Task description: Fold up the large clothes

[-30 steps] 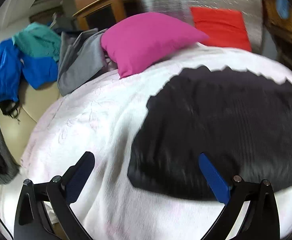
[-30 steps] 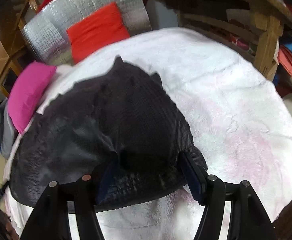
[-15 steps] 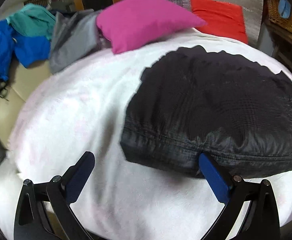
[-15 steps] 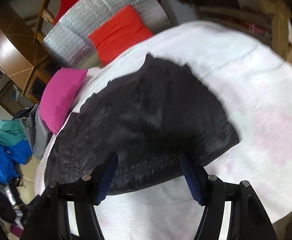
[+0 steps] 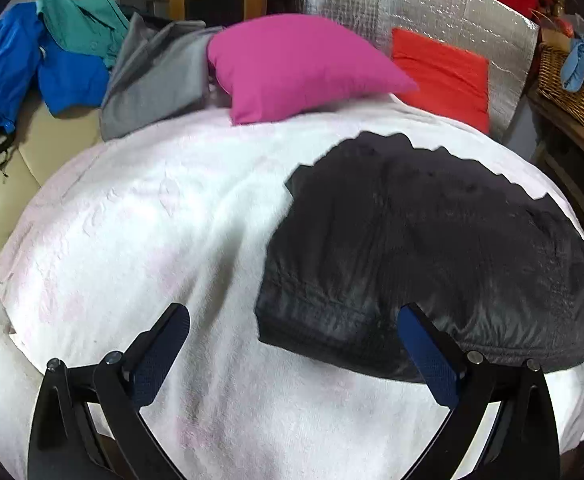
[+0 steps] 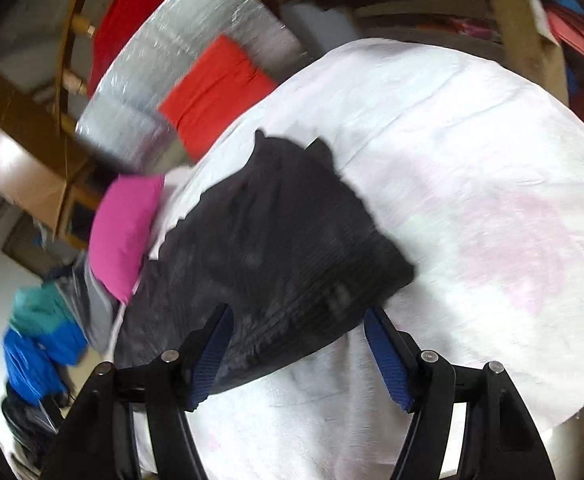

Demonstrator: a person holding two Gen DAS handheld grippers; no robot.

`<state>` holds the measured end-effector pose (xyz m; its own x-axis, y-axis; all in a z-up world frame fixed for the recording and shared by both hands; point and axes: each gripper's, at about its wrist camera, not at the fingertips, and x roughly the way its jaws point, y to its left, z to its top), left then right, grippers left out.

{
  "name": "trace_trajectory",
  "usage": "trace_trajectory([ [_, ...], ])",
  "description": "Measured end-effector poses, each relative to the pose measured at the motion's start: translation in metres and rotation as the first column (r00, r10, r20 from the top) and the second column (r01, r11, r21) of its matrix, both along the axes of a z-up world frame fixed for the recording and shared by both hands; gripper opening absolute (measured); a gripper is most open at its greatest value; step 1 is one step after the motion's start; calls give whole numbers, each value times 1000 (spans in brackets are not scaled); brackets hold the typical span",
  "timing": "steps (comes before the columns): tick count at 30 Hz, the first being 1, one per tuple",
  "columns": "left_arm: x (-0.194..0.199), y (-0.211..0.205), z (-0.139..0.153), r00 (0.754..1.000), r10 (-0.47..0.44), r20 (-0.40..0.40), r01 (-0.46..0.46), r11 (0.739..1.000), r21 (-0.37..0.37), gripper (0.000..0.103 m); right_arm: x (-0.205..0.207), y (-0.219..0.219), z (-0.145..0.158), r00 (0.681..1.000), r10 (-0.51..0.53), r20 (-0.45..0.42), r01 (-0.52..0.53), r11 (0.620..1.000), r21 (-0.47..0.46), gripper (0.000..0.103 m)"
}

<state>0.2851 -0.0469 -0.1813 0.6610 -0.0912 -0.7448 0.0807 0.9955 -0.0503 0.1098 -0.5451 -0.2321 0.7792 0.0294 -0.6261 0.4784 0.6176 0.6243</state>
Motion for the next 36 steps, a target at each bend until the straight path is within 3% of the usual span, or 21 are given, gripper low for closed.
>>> trace_trajectory([
  [4,7,2,-8,998,39,-41,-38,999,20,103,2,-15,-19,1000,-31,4,30,992,119,61],
  [7,17,1,-24,994,40,-105,-34,997,64,103,17,-23,-51,997,-44,-68,58,975,216,60],
  [11,13,2,-21,995,26,-93,-20,998,64,103,9,-25,-48,998,-69,7,65,971,230,60],
  [13,8,5,-15,996,17,-83,-14,999,32,103,4,-27,-41,996,-78,36,69,973,218,60],
  [16,-1,9,-8,994,-51,-96,43,995,-87,103,2,-28,-28,994,-69,90,45,970,237,66],
  [19,-12,5,-11,976,-160,-147,125,967,-222,103,7,-21,-27,994,-35,105,5,962,274,69],
  [22,-15,3,-18,959,-206,-194,142,943,-300,103,19,-13,-41,996,-17,89,-13,945,327,72],
  [26,-3,13,-32,948,-174,-266,56,915,-399,103,34,-3,-56,997,11,80,-39,933,359,72],
  [30,14,29,-51,934,-138,-331,-67,839,-540,103,53,0,-57,997,-11,77,-16,939,344,78],
  [34,27,31,-53,939,-130,-319,-96,790,-605,103,54,-8,-60,992,-65,107,20,927,374,77],
  [36,33,28,-52,941,-137,-311,-89,784,-615,103,58,-8,-58,994,-74,85,40,938,343,66],
])
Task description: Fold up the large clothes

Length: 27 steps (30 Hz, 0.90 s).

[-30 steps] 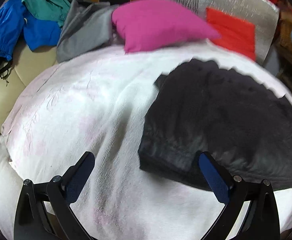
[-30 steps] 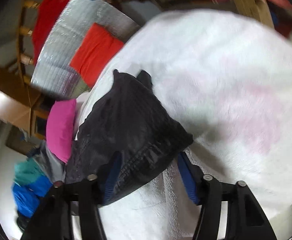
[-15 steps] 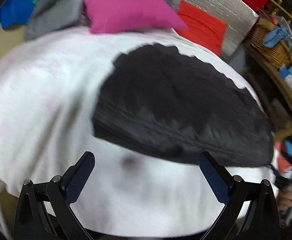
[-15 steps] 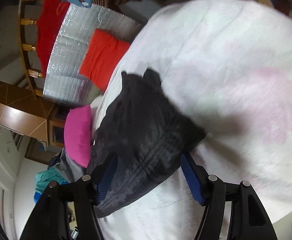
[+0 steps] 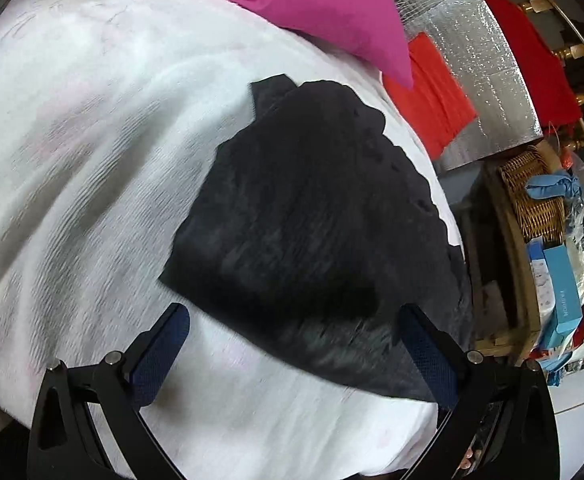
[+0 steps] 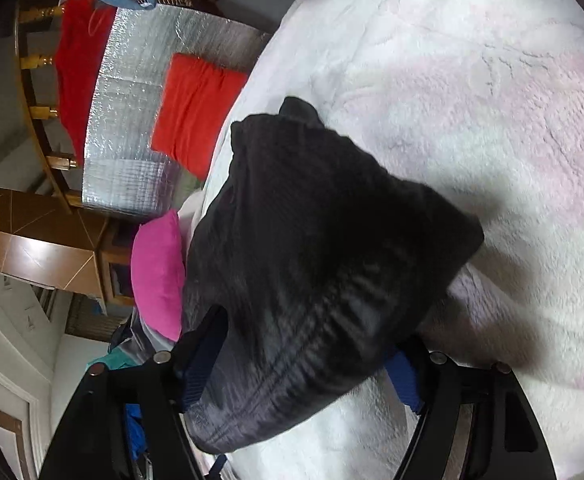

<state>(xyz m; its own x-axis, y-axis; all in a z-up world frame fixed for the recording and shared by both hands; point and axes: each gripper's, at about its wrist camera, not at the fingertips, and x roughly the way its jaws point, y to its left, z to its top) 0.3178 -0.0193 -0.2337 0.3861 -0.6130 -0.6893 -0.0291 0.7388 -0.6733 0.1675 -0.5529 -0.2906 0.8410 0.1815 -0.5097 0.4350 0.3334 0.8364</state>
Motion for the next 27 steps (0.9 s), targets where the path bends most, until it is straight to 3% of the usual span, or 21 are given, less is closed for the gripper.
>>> trace_trajectory([
  [3,6,-2,4,999,16,28,-15,1000,-17,98,-3,-2,1,999,-4,-35,2,999,-44,51],
  [6,13,-1,8,999,27,42,-27,1000,-2,77,2,6,16,998,-1,-60,-7,991,-131,38],
  [8,19,4,12,998,33,56,-33,999,-5,62,5,14,35,998,9,-63,-23,974,-224,34],
  [11,24,10,23,992,41,121,-39,999,-20,52,6,25,58,999,22,-28,-29,955,-296,32],
  [14,19,12,35,982,33,186,-37,999,20,52,5,31,62,1000,30,7,-27,946,-322,32],
  [16,19,11,28,989,24,149,-30,999,35,53,3,30,48,999,30,-40,-41,949,-313,32],
  [18,23,13,14,997,29,71,-32,999,44,60,1,27,29,996,38,-79,-58,962,-268,35],
  [20,23,16,4,999,41,19,-41,999,30,67,-6,21,23,997,36,-62,-49,975,-215,39],
  [21,22,17,2,999,43,6,-44,999,22,70,-9,18,23,997,34,-67,-46,979,-198,50],
  [23,20,18,0,999,40,-16,-39,999,22,80,-15,12,27,998,26,-56,-36,982,-186,57],
  [27,18,17,-9,997,11,-75,-14,999,-31,83,-28,-4,20,999,-13,-38,8,993,-116,65],
])
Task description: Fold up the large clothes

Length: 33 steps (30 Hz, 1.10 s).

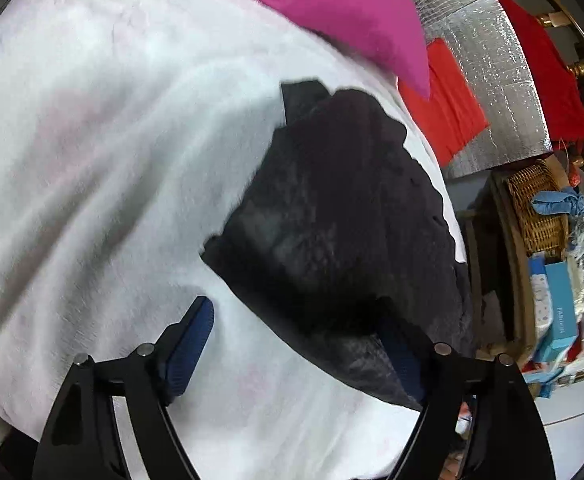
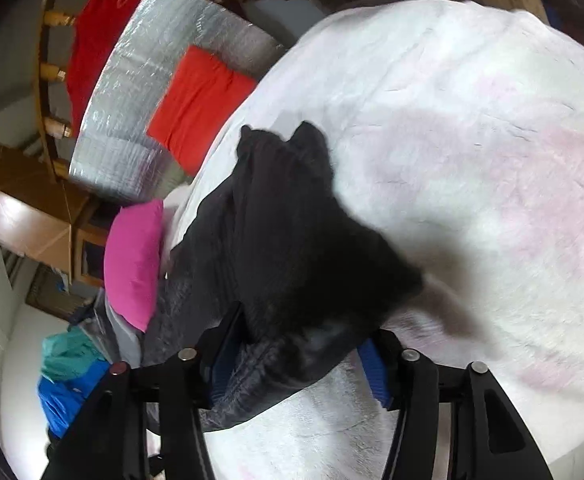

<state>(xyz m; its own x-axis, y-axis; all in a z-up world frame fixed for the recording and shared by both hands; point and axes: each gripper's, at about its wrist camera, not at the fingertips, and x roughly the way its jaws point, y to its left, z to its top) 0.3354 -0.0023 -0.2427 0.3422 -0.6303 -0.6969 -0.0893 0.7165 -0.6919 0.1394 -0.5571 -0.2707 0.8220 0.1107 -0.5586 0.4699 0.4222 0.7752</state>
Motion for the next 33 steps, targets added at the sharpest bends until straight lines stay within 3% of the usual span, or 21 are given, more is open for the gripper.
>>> trace_trajectory([
  [2,0,-2,2,1000,1,12,-1,1000,4,84,-3,-5,-9,999,-45,11,44,998,49,70],
  [6,4,-9,6,999,-10,44,9,1000,17,83,0,-20,-25,994,-88,69,75,982,174,70],
  [7,5,-9,8,998,-5,56,4,1000,22,82,3,-21,-22,995,-81,66,69,984,163,68],
  [9,6,-9,13,996,9,93,-11,1000,23,67,9,-20,-11,997,-61,57,55,993,104,45],
  [11,6,-7,19,992,8,123,-11,1000,22,59,12,-15,11,997,-37,69,37,999,4,37],
  [15,2,-12,31,981,-8,194,-4,998,63,55,16,-1,46,994,-25,109,41,989,-143,35],
  [17,4,-16,28,984,-18,177,3,996,87,55,20,1,41,997,-31,72,42,987,-152,35],
  [19,8,-15,18,993,-6,119,-2,998,69,58,20,-4,17,999,-49,-7,48,994,-103,35],
  [21,12,-11,9,998,11,62,-14,999,48,68,14,-9,0,998,-56,-1,56,998,-20,43],
  [23,11,-7,7,999,22,41,-23,999,26,70,5,-15,-6,998,-65,10,65,997,49,57],
  [27,9,1,9,999,31,30,-32,999,34,79,-8,-27,6,995,-99,32,97,995,36,73],
  [30,7,18,12,994,99,45,-98,995,-22,80,-14,-40,9,989,-142,51,139,988,68,78],
  [33,11,21,9,992,122,44,-121,992,-27,83,0,-48,-11,994,-110,3,108,982,153,78],
])
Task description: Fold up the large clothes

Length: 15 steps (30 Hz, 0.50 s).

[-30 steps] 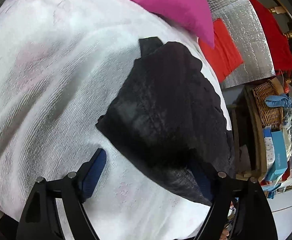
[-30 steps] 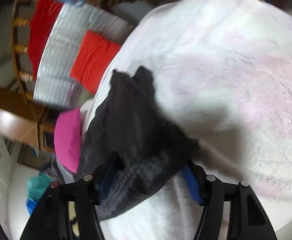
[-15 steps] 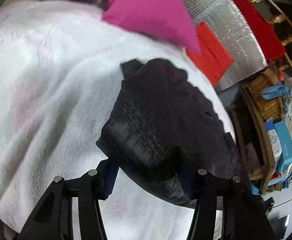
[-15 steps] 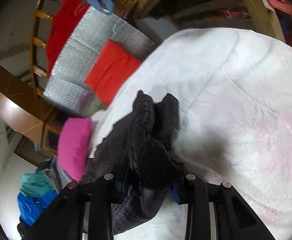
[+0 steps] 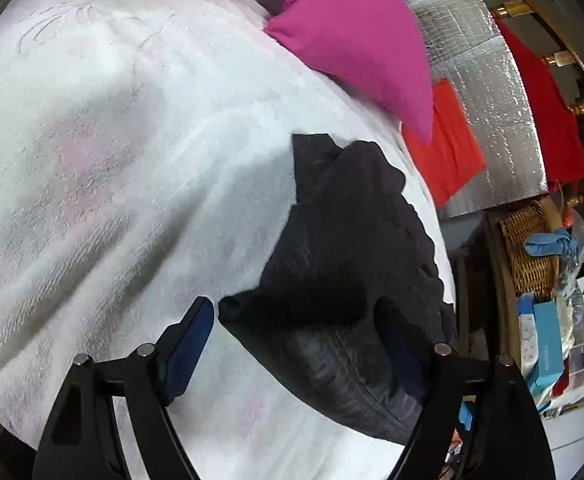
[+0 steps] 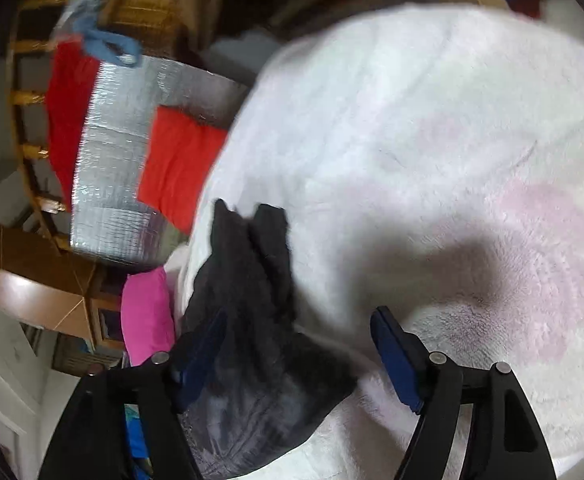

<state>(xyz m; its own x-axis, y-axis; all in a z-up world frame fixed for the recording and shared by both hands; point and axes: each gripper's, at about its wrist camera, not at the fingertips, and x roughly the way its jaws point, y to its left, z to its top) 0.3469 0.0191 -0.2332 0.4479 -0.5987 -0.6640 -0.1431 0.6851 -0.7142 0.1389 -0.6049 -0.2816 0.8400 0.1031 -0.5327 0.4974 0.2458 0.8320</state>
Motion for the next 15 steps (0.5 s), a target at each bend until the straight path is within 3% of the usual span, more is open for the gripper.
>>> trace_trajectory([
  [4,7,-14,-4,999,-49,2,49,999,6,81,8,4,-2,999,20,46,-20,1000,3,76],
  [6,9,-20,4,997,-60,44,58,998,32,74,23,11,4,995,89,34,-88,996,-18,61],
  [7,11,-22,7,996,-65,62,63,997,41,66,30,16,10,994,105,-12,-106,992,-67,58],
  [9,15,-27,14,992,-78,98,72,995,63,57,39,21,27,989,145,-38,-149,976,-157,34],
  [12,16,-29,25,984,-86,157,79,996,45,52,38,25,56,991,136,11,-129,961,-246,19],
  [15,16,-37,37,970,-110,215,94,992,87,52,36,34,72,992,116,47,-95,942,-322,19],
])
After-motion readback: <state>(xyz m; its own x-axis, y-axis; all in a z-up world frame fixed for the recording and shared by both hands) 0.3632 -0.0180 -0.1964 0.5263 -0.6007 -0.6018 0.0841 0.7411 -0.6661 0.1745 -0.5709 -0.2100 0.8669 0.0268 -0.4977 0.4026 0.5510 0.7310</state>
